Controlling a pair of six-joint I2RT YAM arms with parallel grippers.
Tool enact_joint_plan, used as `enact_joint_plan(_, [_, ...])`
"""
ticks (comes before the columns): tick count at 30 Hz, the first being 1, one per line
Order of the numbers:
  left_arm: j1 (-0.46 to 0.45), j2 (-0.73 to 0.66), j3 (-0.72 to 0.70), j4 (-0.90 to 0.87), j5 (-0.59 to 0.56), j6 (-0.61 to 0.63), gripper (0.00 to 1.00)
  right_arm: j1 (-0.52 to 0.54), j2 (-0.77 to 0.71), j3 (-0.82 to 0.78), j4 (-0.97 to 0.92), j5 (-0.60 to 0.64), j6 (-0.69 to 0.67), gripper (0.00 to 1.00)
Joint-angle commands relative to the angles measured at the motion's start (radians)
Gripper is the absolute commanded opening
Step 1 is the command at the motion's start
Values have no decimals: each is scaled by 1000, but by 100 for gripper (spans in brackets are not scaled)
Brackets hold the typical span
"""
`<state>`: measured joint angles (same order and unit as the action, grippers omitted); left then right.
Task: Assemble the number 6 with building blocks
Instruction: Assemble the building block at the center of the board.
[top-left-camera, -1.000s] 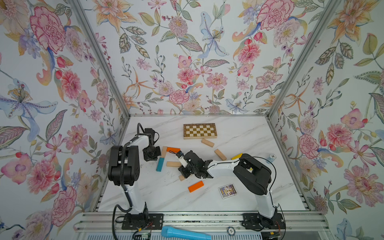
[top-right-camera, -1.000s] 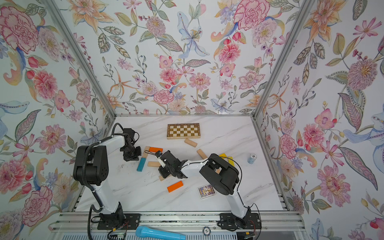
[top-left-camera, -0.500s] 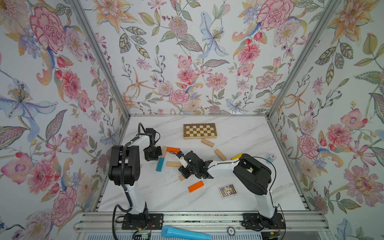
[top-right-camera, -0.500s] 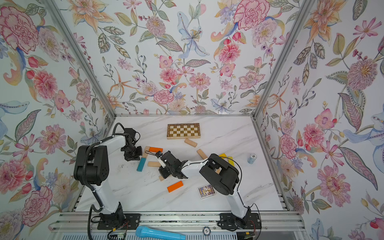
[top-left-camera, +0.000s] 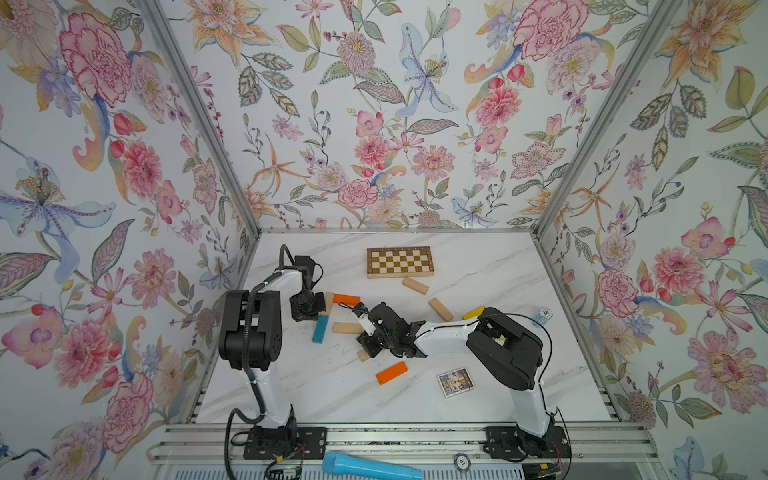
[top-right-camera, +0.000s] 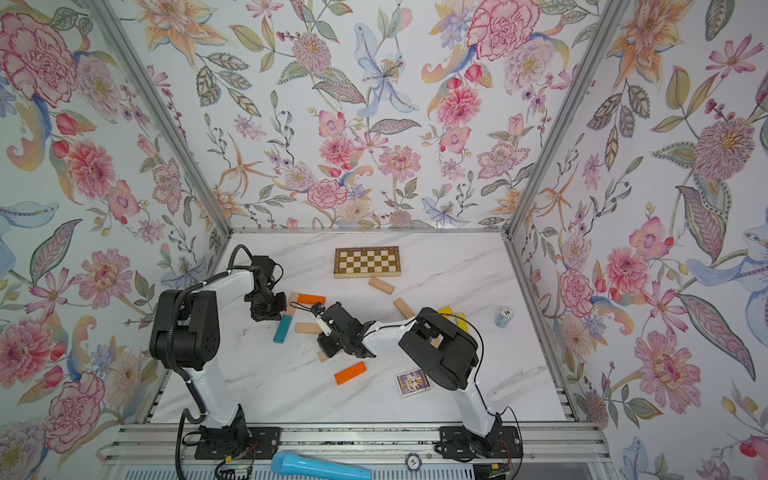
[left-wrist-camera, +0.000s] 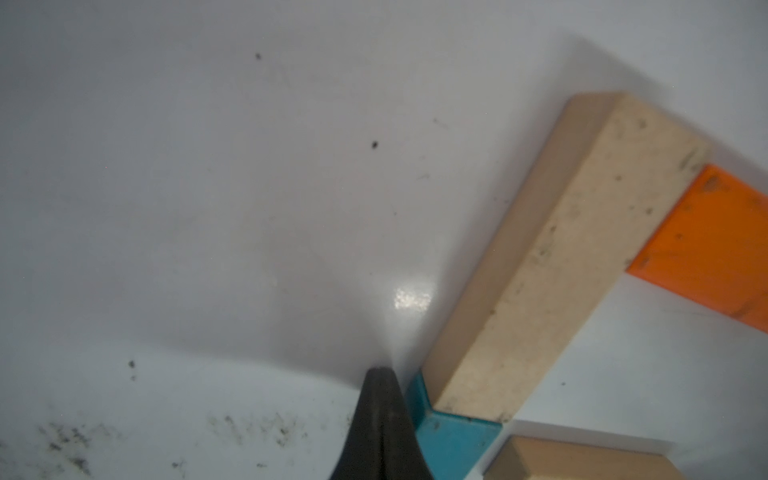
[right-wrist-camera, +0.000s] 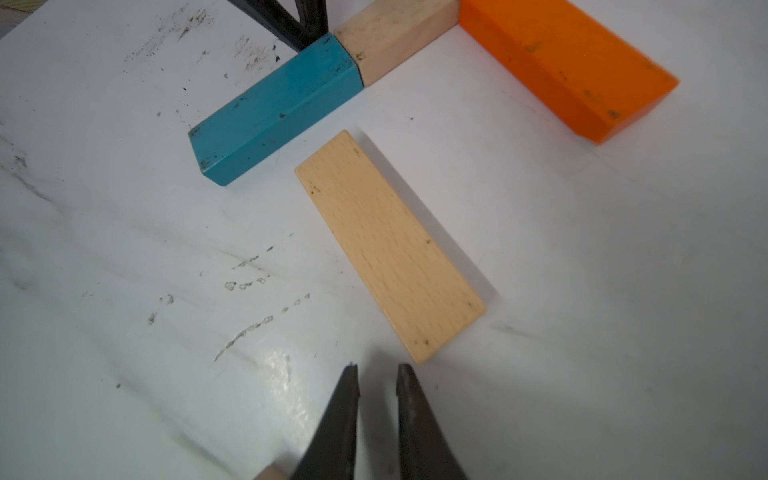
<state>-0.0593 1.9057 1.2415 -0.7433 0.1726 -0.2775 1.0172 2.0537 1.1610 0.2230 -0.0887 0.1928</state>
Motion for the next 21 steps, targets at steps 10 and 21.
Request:
enact_joint_plan(10, [-10, 58, -12, -44, -31, 13, 0, 31, 15, 31, 3, -19, 20, 20])
enact_joint_plan(21, [-10, 58, -11, -46, -36, 14, 0, 19, -56, 3, 18, 7, 3, 20])
